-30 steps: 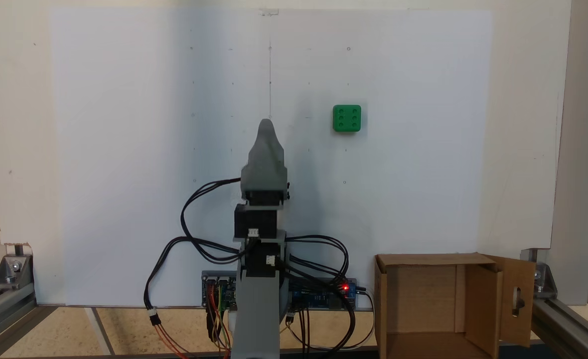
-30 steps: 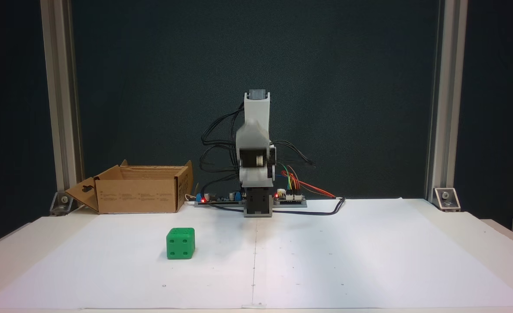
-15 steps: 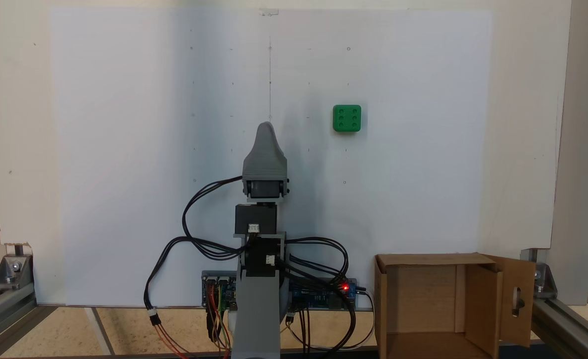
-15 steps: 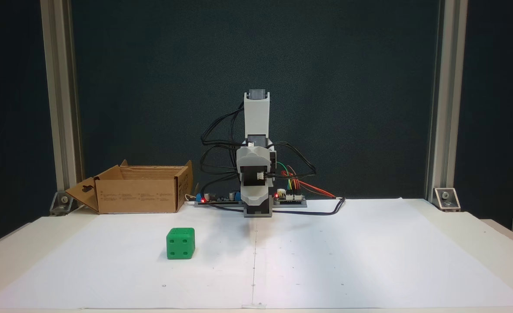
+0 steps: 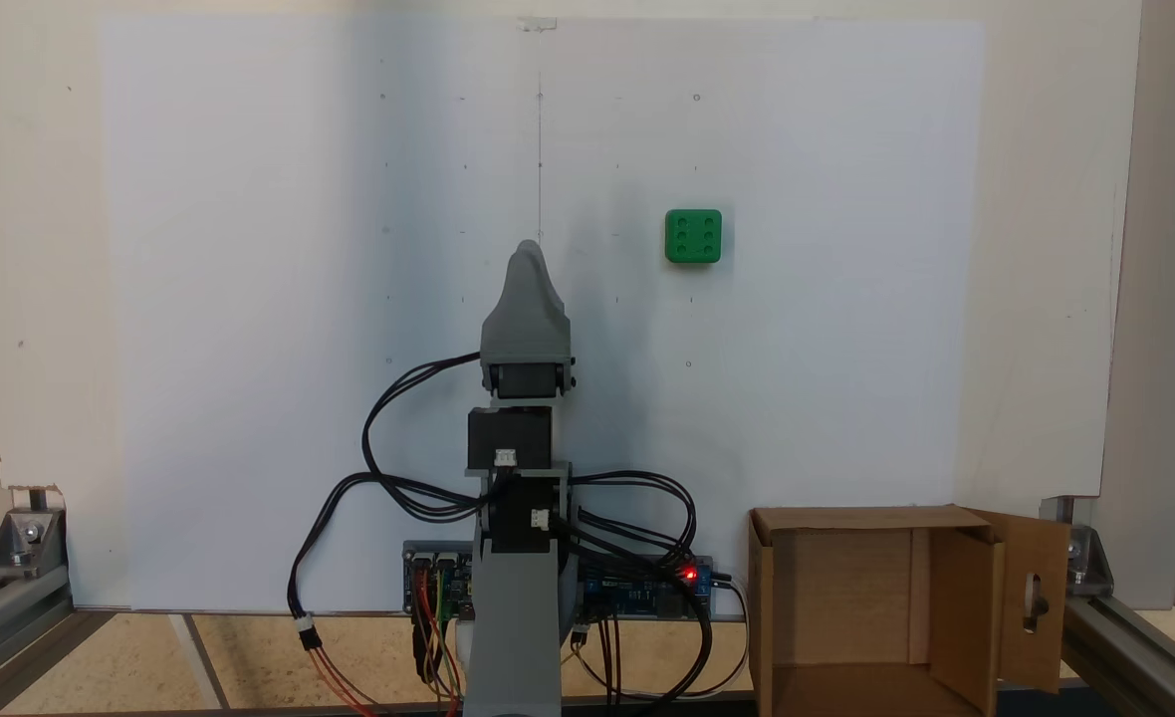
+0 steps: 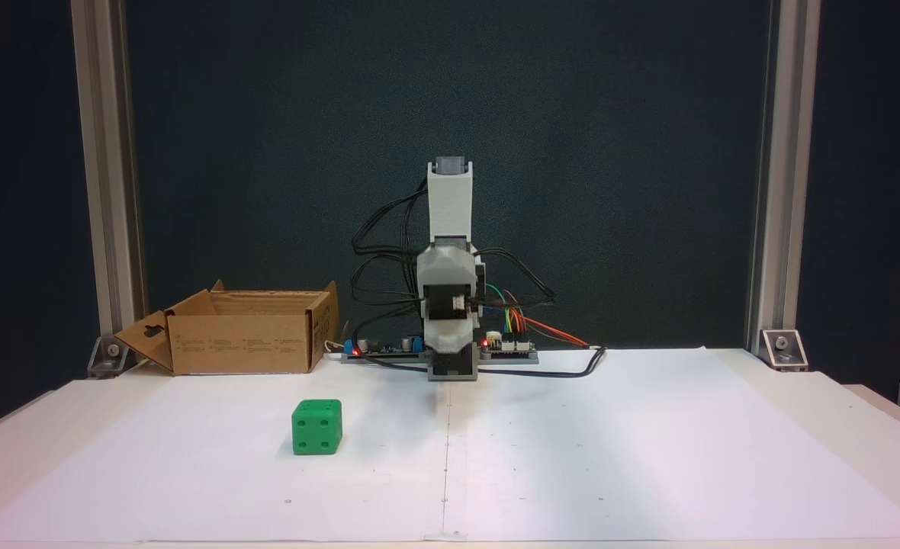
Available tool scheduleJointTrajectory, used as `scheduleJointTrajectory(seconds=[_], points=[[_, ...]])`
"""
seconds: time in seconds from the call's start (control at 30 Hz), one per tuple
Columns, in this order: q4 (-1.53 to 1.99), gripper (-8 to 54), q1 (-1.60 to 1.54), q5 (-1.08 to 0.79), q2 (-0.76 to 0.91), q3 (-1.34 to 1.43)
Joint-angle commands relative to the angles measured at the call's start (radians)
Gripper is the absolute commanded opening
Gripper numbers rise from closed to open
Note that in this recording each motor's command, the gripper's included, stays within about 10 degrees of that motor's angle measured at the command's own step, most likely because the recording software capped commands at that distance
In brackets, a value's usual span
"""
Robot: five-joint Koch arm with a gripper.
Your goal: Grasp a green dice and put it in the bin.
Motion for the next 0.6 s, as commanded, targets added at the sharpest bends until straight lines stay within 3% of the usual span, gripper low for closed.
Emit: scheduleJointTrajectory(seconds=[0.0, 0.57], points=[[-0.018, 44.6, -0.008, -0.018, 0.110, 0.048], [-0.044, 44.2, -0.008, -0.026, 0.109, 0.046]])
